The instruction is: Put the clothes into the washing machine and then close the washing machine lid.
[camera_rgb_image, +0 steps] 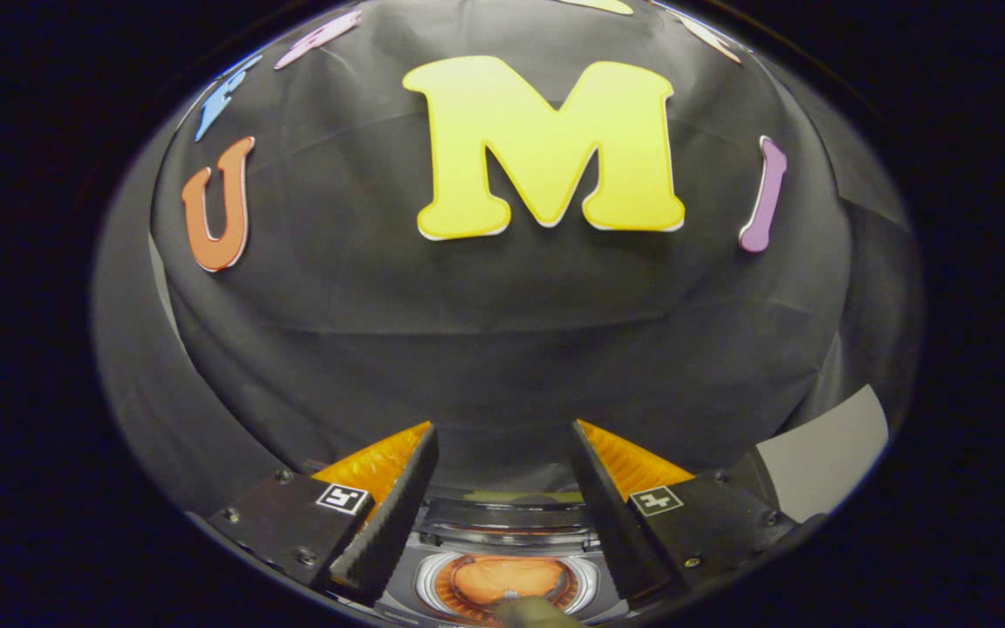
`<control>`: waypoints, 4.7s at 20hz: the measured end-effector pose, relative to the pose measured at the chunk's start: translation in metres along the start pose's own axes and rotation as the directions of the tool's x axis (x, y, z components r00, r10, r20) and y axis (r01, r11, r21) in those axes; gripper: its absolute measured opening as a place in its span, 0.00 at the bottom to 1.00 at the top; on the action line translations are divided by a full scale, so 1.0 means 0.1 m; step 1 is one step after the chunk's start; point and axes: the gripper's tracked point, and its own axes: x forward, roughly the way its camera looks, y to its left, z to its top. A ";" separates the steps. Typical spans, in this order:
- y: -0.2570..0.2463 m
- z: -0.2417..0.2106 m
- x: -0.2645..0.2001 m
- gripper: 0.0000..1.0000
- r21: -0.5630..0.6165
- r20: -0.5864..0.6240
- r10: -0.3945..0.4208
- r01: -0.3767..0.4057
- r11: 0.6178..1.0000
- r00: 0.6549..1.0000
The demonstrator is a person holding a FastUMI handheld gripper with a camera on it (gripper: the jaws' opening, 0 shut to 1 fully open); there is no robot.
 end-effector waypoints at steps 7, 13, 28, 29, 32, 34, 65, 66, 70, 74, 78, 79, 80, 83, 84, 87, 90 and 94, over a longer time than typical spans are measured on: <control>-0.14 -0.32 0.38 0.94 -0.014 -0.098 -0.062 0.061 0.998 0.993; -0.18 -0.39 0.38 0.94 -0.001 -0.081 -0.062 0.062 0.998 0.995; -0.15 -0.57 0.08 0.94 -0.032 0.046 -0.041 0.042 0.999 0.998; -0.15 -0.58 0.06 0.95 -0.032 0.049 -0.040 0.041 0.999 0.998; -0.15 -0.65 -0.03 0.95 -0.030 0.055 -0.033 0.035 0.999 0.998; -0.14 -0.73 -0.14 0.95 -0.036 0.060 -0.028 0.031 0.999 0.998; -0.22 -2.04 -0.66 0.94 -0.119 -0.166 0.004 -0.024 0.993 0.986; -0.23 -2.03 -0.66 0.94 -0.119 -0.167 0.003 -0.023 0.993 0.986; -0.25 -2.01 -0.70 0.94 -0.117 -0.164 0.005 -0.024 0.993 0.986; -0.28 -1.97 -0.80 0.94 -0.108 -0.153 0.010 -0.027 0.994 0.988; -0.31 -1.84 -1.11 0.94 -0.117 -0.101 0.040 -0.052 0.992 0.994; -0.33 -1.77 -1.24 0.94 -0.117 -0.071 0.052 -0.060 0.991 0.996; -0.36 -1.71 -1.38 0.94 -0.113 -0.039 0.066 -0.071 0.991 0.997; -0.50 -1.57 -1.81 0.94 -0.117 0.055 0.121 -0.114 0.987 0.991; -0.59 -1.56 -1.99 0.94 -0.120 0.083 0.131 -0.120 0.985 0.988; -0.96 -1.53 -2.46 0.94 -0.105 0.172 0.151 -0.135 0.985 0.973; -1.40 -1.62 -2.89 0.97 -0.084 0.233 0.151 -0.135 0.987 0.961; -2.08 -1.84 -3.30 0.97 -0.073 0.277 0.120 -0.103 0.992 0.953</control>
